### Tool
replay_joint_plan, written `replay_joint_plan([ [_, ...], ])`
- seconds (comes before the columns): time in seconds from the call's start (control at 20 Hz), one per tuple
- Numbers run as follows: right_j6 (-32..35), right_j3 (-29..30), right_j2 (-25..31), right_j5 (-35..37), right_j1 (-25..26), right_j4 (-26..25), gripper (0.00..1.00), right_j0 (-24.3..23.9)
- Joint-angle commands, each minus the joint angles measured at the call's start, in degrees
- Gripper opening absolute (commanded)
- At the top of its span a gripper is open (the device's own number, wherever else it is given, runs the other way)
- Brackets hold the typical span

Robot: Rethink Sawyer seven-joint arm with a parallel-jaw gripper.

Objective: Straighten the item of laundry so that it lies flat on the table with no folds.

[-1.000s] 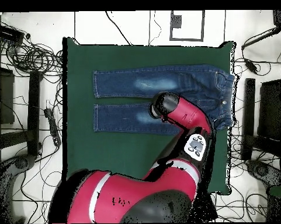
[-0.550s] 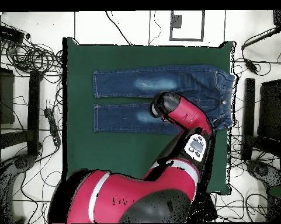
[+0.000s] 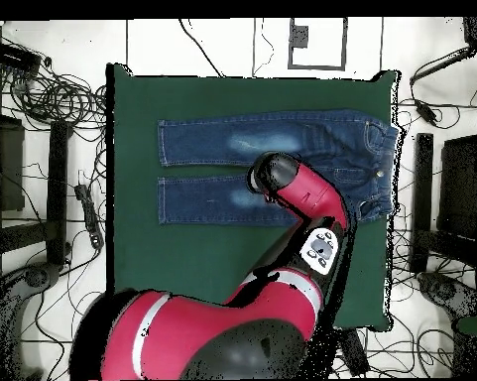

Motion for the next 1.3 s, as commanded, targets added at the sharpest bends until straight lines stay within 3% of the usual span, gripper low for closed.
replay_joint_plan([
  [0.05, 22.1, 2.2, 9.6, 2.7, 6.0, 6.7, 0.0, 5.0],
  [0.85, 22.8, 3.4, 11.4, 3.2, 3.9, 6.7, 0.0, 4.7],
  [1.3, 20.3, 5.5, 11.2, 5.6, 0.2, 6.1, 0.0, 4.3],
])
